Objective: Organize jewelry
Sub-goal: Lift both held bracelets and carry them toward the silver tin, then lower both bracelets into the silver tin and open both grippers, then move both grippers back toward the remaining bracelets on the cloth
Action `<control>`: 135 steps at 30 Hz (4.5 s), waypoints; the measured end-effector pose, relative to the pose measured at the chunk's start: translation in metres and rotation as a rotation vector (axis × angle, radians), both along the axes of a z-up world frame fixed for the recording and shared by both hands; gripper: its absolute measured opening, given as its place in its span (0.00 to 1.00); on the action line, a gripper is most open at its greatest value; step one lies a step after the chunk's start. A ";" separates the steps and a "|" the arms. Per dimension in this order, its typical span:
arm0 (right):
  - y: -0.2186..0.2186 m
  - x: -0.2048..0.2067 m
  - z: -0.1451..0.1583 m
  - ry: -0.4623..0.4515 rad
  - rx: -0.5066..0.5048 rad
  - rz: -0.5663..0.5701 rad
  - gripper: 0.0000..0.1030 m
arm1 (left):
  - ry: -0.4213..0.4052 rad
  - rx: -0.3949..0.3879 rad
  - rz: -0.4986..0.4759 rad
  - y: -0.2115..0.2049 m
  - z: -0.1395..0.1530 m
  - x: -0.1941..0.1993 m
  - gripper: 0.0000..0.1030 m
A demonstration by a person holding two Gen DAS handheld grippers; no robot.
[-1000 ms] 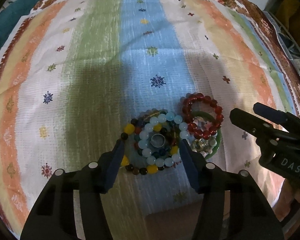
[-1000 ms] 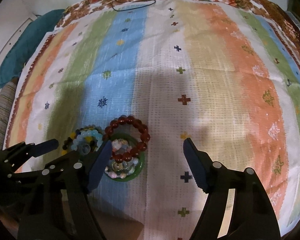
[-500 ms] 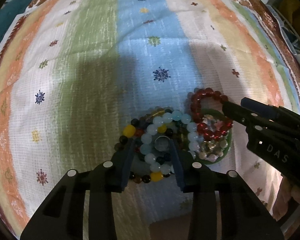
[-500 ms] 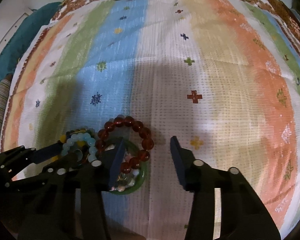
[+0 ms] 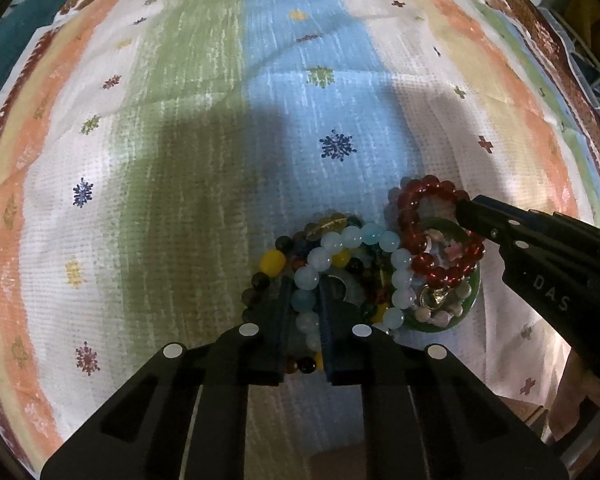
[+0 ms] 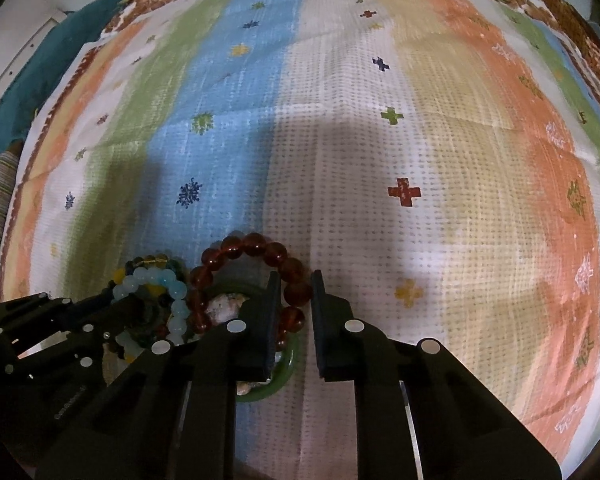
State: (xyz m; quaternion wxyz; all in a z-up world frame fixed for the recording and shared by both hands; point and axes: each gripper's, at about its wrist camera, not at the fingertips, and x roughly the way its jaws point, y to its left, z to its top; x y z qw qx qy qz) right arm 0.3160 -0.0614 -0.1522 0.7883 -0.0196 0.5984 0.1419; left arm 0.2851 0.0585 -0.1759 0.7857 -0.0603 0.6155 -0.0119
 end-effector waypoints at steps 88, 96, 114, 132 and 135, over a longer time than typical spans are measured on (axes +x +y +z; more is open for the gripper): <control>-0.037 -0.197 0.140 -0.364 0.068 0.133 0.40 | -0.446 0.041 0.049 -0.040 0.155 -0.181 0.34; -0.043 -0.182 0.135 -0.315 0.082 0.102 0.53 | -0.421 0.037 0.103 -0.026 0.149 -0.168 0.58; -0.038 -0.141 0.117 -0.223 0.060 0.087 0.72 | -0.343 0.130 0.107 -0.016 0.132 -0.115 0.69; -0.035 -0.107 0.094 -0.171 -0.010 0.065 0.79 | -0.274 0.111 0.112 -0.011 0.108 -0.080 0.70; -0.035 -0.101 0.090 -0.161 -0.016 0.061 0.79 | -0.266 0.109 0.119 -0.008 0.104 -0.074 0.70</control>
